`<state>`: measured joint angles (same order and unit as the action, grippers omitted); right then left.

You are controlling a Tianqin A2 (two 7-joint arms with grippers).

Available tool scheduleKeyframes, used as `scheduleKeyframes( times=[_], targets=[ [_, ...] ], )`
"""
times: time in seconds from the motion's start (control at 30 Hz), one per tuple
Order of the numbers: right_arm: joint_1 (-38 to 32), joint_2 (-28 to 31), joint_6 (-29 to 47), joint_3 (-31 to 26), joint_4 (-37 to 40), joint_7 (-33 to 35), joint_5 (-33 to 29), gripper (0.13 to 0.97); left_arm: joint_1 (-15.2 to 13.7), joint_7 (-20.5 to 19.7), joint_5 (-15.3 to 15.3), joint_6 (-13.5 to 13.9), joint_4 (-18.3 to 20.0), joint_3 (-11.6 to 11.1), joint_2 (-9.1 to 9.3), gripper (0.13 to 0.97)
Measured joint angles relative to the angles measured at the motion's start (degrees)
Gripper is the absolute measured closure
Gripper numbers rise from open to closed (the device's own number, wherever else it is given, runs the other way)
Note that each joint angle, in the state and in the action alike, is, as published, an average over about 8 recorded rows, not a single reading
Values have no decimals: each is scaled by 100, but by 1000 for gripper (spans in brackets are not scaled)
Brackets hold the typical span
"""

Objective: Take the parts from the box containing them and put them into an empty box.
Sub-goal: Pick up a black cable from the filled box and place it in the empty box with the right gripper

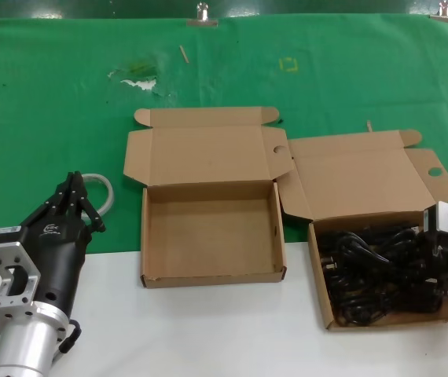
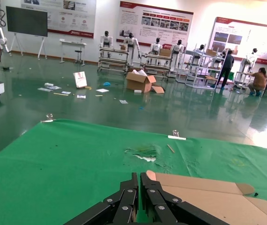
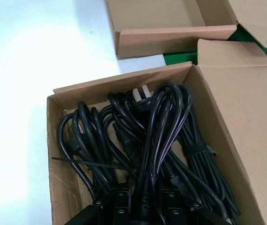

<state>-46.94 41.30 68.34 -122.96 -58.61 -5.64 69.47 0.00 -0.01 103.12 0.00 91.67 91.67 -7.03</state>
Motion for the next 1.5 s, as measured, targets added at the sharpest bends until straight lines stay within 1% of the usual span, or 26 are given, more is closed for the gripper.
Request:
scheduleKeyframes(
  times=[0.13,0.6,0.9,1.07,1.23,1.37,1.5],
  targets=[
    [-6,18,30,17,-82,-41,6,862,0,0,0,0,0,0,0,941],
    [-221,120,388,108,-444,-397,121,870,0,0,0,0,0,0,0,941],
    [-526,34,506,145,-248,-209,241,870,0,0,0,0,0,0,0,941],
    [-835,-172,544,122,116,160,326,870,0,0,0,0,0,0,0,941],
    [-1277,-491,617,60,699,709,412,870,0,0,0,0,0,0,0,941],
    [-1698,-843,669,-6,1387,1273,469,870,0,0,0,0,0,0,0,941],
    [-2148,-1268,680,-69,2252,1939,510,870,0,0,0,0,0,0,0,941]
  ],
)
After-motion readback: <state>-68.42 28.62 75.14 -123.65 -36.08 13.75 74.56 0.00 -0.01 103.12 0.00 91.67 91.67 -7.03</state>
